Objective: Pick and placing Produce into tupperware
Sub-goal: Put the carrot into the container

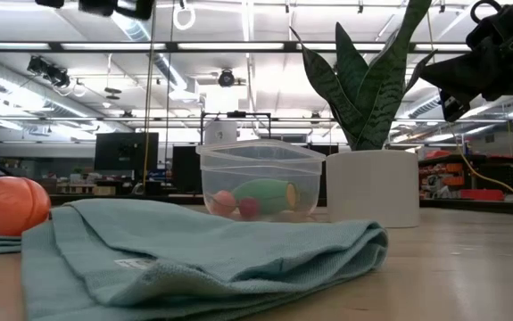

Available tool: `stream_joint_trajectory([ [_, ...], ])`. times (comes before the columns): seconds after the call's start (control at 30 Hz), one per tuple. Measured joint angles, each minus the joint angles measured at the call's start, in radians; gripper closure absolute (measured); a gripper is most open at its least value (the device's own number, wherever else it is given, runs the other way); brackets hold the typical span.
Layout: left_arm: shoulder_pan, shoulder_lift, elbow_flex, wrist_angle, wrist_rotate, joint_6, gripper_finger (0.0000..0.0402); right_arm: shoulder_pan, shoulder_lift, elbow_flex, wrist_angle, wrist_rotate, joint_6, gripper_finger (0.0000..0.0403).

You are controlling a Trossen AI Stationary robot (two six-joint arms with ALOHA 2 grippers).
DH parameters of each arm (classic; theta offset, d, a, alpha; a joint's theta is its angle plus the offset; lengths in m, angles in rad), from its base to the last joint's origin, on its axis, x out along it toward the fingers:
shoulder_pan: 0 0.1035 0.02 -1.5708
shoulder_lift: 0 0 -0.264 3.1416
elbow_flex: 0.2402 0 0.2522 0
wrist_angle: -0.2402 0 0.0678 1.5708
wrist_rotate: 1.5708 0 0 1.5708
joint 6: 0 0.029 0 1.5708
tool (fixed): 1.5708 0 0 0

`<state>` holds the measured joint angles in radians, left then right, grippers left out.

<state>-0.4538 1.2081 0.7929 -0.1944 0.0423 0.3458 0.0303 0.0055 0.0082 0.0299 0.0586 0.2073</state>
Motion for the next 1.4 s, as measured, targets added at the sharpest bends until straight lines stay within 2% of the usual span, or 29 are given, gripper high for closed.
stream_joint_trajectory([
  [0.13, -0.002, 0.045, 0.000, -0.034, -0.010, -0.121, 0.0276, 0.000, 0.000, 0.000, 0.000, 0.000, 0.000, 0.0375],
  [0.37, -0.040, 0.175, 0.000, -0.090, -0.007, -0.152, 0.0253, 0.000, 0.000, 0.000, 0.000, 0.000, 0.000, 0.0375],
  [0.7, -0.040, 0.265, 0.000, -0.093, -0.001, -0.325, 0.0151, 0.000, 0.000, 0.000, 0.000, 0.000, 0.000, 0.0377],
  [0.87, -0.044, 0.265, 0.000, -0.129, 0.006, -0.335, 0.0114, 0.000, 0.000, 0.000, 0.000, 0.000, 0.000, 0.0378],
  [1.13, -0.050, 0.266, -0.001, -0.171, -0.009, -0.301, 0.0108, 0.000, 0.000, 0.000, 0.000, 0.000, 0.000, 0.0378],
  [1.4, -0.050, 0.377, -0.002, -0.175, -0.023, -0.258, 0.0108, 0.000, 0.001, 0.000, 0.001, 0.000, 0.000, 0.0378],
])
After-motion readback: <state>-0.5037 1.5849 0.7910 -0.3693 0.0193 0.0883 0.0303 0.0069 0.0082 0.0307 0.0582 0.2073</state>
